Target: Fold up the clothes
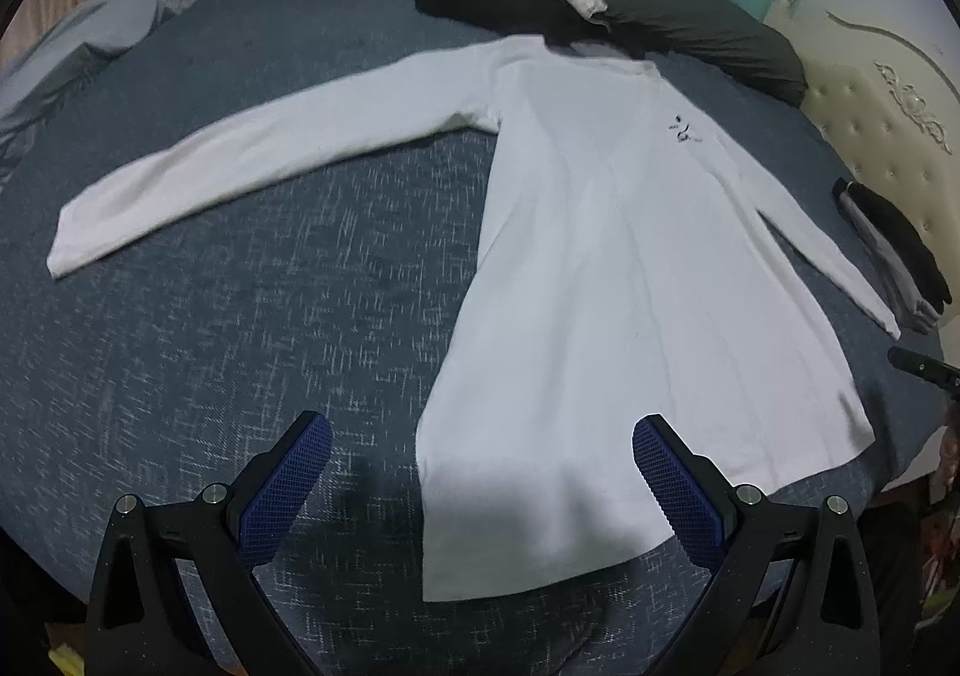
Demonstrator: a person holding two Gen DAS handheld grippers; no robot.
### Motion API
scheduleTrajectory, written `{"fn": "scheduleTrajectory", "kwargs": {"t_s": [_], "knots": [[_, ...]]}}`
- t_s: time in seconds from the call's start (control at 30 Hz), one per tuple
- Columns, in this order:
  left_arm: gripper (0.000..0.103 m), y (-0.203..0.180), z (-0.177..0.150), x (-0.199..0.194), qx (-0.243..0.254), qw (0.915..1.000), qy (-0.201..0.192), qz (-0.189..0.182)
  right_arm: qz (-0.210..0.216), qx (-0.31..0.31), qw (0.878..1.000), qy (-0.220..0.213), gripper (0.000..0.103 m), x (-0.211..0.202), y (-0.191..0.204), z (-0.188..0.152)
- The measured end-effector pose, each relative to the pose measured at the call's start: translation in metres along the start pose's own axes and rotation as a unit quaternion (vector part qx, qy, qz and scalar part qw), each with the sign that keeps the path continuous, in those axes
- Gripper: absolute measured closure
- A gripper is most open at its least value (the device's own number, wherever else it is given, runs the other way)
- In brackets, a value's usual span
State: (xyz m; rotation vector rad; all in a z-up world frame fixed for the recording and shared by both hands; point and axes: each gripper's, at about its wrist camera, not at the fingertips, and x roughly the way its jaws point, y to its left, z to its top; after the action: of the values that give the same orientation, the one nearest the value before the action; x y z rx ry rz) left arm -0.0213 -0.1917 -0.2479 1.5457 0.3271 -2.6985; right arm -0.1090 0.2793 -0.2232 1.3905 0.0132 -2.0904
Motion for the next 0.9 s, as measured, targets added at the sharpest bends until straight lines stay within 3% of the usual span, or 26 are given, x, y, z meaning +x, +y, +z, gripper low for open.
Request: {"fn": "scheduleTrajectory", "kwargs": {"t_s": [0.57,0.9], "knots": [[0.001,0.005,-0.013,0.070,-0.004,0.9967,0.080,0.016,0.000,0.009,1.000,0.010,0.062,0.015,-0.007,0.000],[0.001,0.006,-0.018,0.080,-0.006,0.9951,0.096,0.021,0.003,0.015,1.000,0.014,0.062,0.021,-0.011,0.002]]}}
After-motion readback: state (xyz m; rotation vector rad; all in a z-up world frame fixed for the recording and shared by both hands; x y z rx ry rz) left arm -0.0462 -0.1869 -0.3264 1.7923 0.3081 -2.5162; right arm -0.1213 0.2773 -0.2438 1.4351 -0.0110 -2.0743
